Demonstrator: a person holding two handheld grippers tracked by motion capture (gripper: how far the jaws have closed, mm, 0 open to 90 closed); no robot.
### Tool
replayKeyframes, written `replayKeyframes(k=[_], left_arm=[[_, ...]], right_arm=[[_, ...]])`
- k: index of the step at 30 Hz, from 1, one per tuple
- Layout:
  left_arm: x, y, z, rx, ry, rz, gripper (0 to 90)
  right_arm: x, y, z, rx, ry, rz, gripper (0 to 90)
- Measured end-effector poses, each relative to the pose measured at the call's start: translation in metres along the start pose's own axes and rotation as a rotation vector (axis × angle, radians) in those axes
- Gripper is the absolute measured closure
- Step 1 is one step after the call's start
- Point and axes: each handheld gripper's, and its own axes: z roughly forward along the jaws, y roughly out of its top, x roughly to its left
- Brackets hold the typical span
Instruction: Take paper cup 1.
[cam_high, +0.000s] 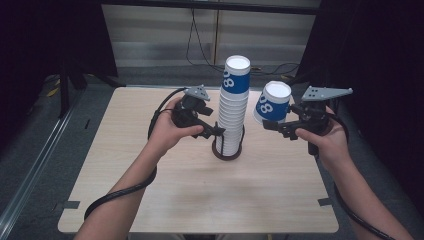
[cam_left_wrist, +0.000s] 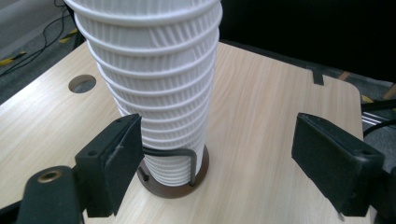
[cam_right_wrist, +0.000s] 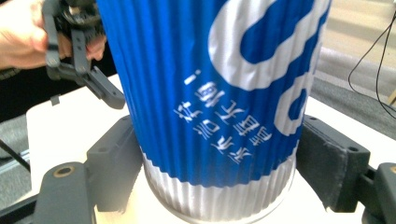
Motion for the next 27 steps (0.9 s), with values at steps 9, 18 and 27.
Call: replayKeyframes(k=[9,18,27], left_arm=[[-0.005,-0.006,0.000,0.009,-0.016,0.007,16.6],[-0.010,-0.013,0.001,0.022,-0.039,0.023,16.6],[-0.014,-0.015,0.000,0.017,-0.052,0.030,16.6]], right_arm=[[0.003,-0.014,0.008,0.033,0.020,-0.009,20.7],[0.006,-0.025,0.015,0.057,0.039,-0.016,20.8],[0.009,-0.034,0.023,0.071,0.063,-0.026,20.8]])
